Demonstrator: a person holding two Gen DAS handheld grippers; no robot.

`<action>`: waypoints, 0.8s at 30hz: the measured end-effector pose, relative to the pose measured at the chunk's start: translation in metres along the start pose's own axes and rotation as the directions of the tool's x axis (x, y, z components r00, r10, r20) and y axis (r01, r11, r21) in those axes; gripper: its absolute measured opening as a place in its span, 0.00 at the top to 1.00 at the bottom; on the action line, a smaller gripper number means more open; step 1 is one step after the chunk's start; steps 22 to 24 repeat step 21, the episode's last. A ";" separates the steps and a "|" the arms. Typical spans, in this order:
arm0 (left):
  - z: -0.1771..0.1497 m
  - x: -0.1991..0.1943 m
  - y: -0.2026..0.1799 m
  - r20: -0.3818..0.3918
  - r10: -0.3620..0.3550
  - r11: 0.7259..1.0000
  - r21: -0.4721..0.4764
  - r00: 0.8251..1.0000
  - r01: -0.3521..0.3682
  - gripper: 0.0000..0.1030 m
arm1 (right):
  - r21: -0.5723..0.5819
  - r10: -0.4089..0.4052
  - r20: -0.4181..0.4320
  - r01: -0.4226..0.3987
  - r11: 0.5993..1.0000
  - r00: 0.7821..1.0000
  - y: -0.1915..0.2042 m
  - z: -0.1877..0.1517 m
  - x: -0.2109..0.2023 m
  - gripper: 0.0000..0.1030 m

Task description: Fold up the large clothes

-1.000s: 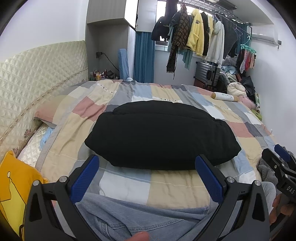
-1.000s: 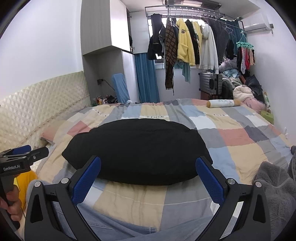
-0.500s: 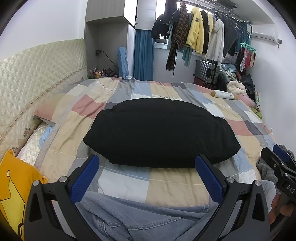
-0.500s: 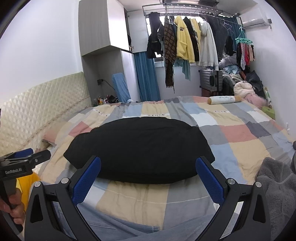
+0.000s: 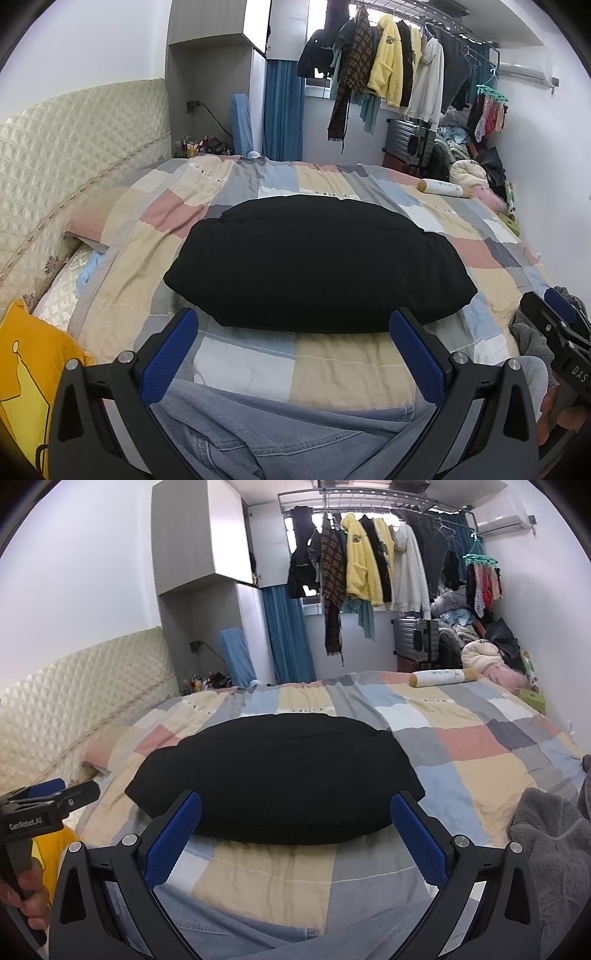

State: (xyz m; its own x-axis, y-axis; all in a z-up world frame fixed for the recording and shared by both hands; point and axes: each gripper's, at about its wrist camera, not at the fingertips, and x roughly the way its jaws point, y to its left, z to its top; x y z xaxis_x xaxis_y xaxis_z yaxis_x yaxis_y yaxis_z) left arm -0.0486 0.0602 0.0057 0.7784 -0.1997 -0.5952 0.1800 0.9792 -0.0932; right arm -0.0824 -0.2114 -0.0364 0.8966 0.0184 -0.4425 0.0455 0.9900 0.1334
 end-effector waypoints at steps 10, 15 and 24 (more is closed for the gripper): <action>0.002 -0.001 0.006 -0.002 -0.004 1.000 0.003 1.000 0.004 0.00 | 0.006 -0.005 -0.002 0.005 1.000 1.000 0.003 -0.005 -0.001 0.00; 0.002 -0.002 0.007 0.000 -0.005 1.000 0.003 1.000 0.005 0.00 | 0.006 -0.002 0.005 0.002 1.000 1.000 0.002 -0.005 -0.004 0.00; 0.002 -0.001 0.007 -0.001 -0.004 1.000 0.002 1.000 0.004 0.00 | 0.005 0.000 0.001 0.000 1.000 1.000 0.002 -0.006 -0.004 0.00</action>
